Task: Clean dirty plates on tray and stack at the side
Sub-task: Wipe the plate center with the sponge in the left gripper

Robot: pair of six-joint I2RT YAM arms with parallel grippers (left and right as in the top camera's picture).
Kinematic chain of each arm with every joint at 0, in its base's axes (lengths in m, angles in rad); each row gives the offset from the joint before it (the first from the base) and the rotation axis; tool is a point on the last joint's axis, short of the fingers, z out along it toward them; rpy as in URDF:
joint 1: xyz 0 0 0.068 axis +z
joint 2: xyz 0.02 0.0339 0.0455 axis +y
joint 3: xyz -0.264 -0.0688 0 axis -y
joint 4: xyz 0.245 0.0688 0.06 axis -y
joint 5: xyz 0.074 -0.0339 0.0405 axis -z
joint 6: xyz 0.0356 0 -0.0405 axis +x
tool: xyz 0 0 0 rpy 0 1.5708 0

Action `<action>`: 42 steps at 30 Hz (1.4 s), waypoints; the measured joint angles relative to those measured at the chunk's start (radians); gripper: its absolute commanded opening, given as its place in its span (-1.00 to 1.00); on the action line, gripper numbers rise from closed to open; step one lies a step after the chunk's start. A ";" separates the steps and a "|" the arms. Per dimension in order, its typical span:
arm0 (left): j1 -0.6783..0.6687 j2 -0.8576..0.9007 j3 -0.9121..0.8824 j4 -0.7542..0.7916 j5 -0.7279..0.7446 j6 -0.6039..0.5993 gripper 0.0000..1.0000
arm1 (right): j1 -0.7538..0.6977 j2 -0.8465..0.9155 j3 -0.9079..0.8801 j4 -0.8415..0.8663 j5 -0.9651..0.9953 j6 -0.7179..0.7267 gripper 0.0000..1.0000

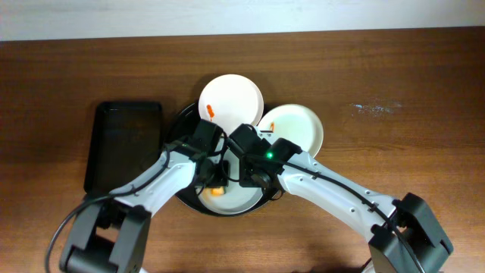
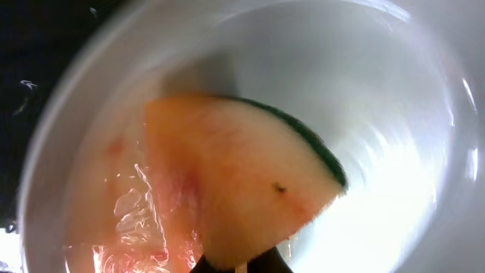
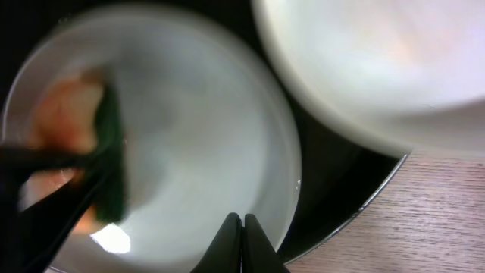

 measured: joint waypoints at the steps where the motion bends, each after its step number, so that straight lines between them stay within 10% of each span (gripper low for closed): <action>1: -0.001 0.015 0.005 0.016 -0.001 0.000 -1.00 | 0.001 0.000 0.000 -0.002 -0.004 0.000 -0.92; 6: 0.007 0.042 0.024 0.013 0.011 0.000 -1.00 | 0.001 0.000 0.000 0.001 -0.015 0.000 -0.92; 15: 0.021 0.051 0.036 -0.002 0.029 0.000 -1.00 | -0.011 0.000 -0.033 0.040 -0.010 -0.010 0.05; 27: 0.024 0.052 0.042 -0.010 0.033 0.000 -1.00 | -0.184 0.150 -0.115 0.283 -0.132 -0.196 -0.56; 28: 0.024 0.052 0.043 -0.011 0.033 0.000 -1.00 | -0.185 0.153 -0.112 0.296 -0.150 -0.201 -0.92; 42: 0.023 0.056 0.051 -0.012 -0.075 0.001 -1.00 | -0.198 0.163 -0.107 0.299 -0.238 -0.240 -0.92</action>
